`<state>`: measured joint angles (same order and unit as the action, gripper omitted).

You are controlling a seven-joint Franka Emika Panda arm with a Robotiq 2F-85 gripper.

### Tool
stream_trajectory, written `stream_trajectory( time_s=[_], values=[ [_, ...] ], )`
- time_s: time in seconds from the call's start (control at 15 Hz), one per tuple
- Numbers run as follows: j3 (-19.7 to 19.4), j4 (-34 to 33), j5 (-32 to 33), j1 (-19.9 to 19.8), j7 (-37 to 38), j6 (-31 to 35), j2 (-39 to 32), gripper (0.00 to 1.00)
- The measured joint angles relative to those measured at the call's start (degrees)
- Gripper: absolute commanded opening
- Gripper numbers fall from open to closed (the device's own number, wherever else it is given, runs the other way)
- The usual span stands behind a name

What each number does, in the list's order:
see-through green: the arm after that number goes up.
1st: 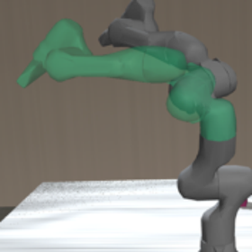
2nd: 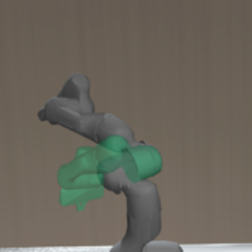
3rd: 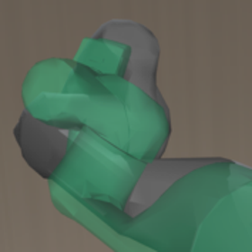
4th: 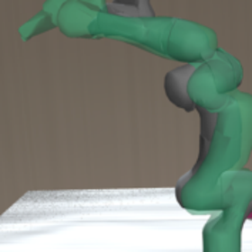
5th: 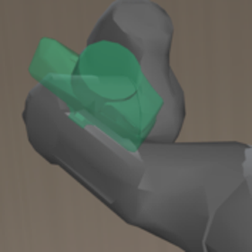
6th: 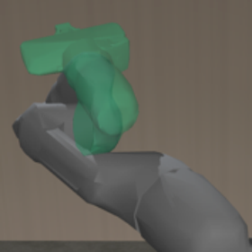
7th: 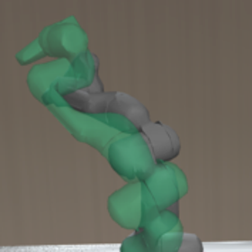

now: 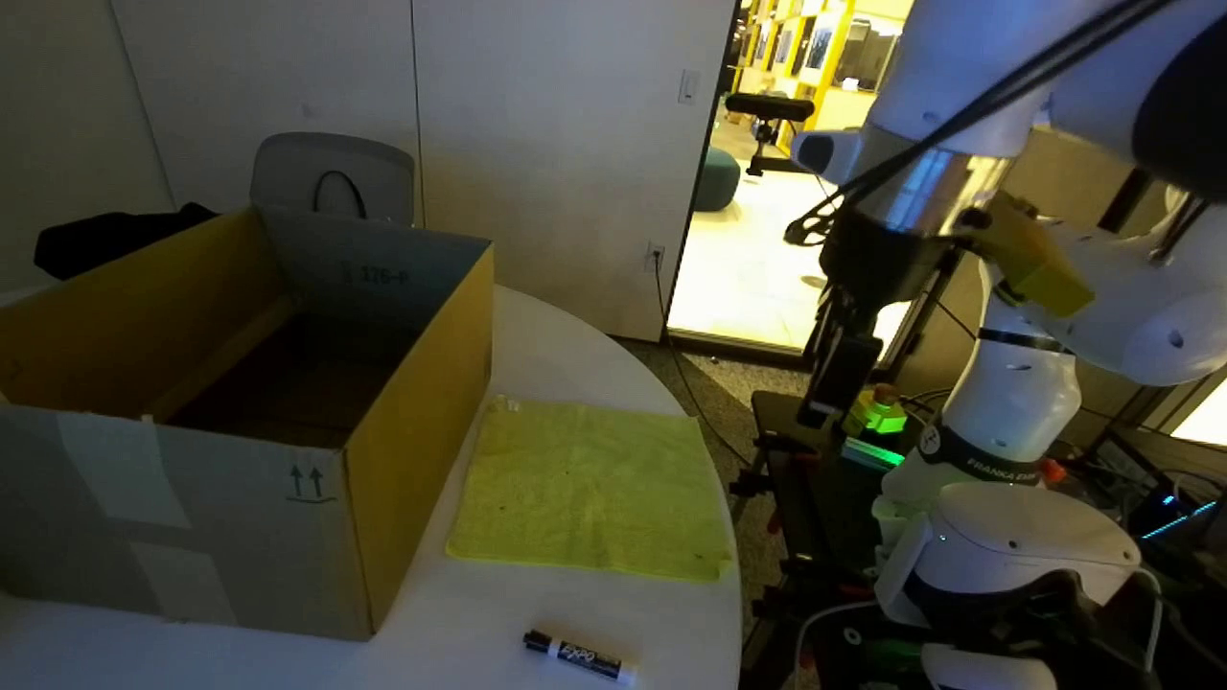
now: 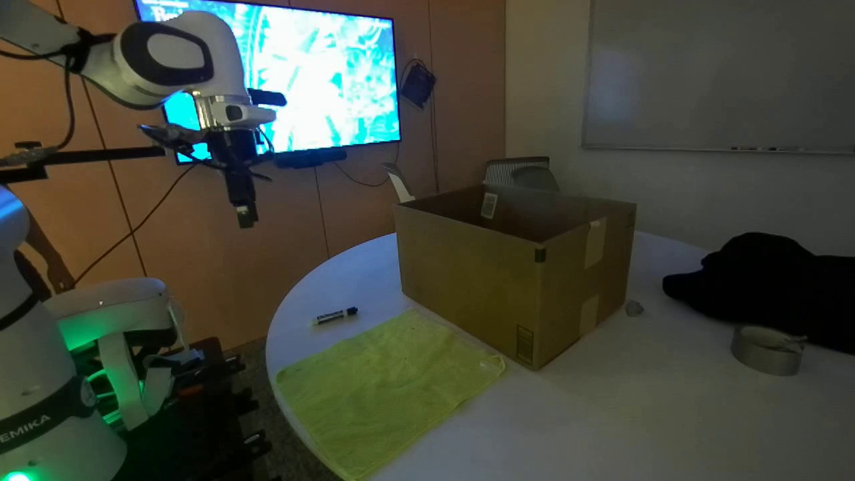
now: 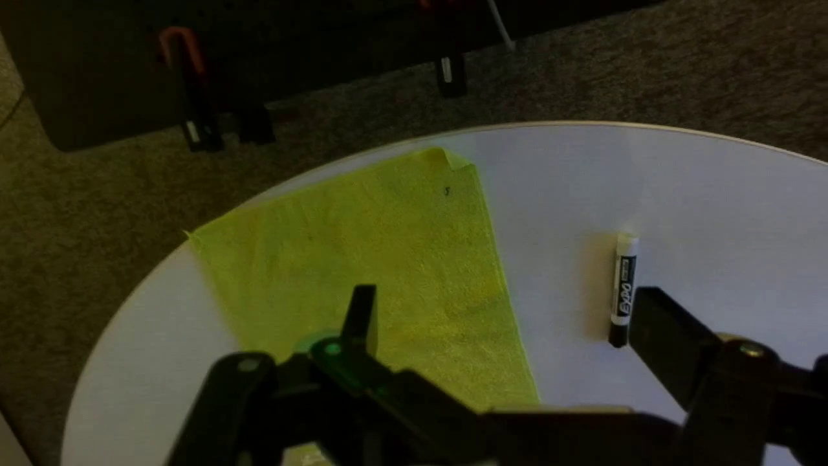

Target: Put the marker on the towel, fold the towel with the marker in it, and then put the folded towel in the box

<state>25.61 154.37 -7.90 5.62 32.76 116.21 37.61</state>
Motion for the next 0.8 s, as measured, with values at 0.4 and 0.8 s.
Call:
stream_trajectory(
  time_s=[0.4, 0.8],
  values=[
    [8.17, 1.97, 1.93, -0.34, 0.06, 25.87, -20.36, 1.00],
    [11.42, -6.44, 23.48, -6.02, 6.27, 33.19, -40.79, 1.00]
  ],
)
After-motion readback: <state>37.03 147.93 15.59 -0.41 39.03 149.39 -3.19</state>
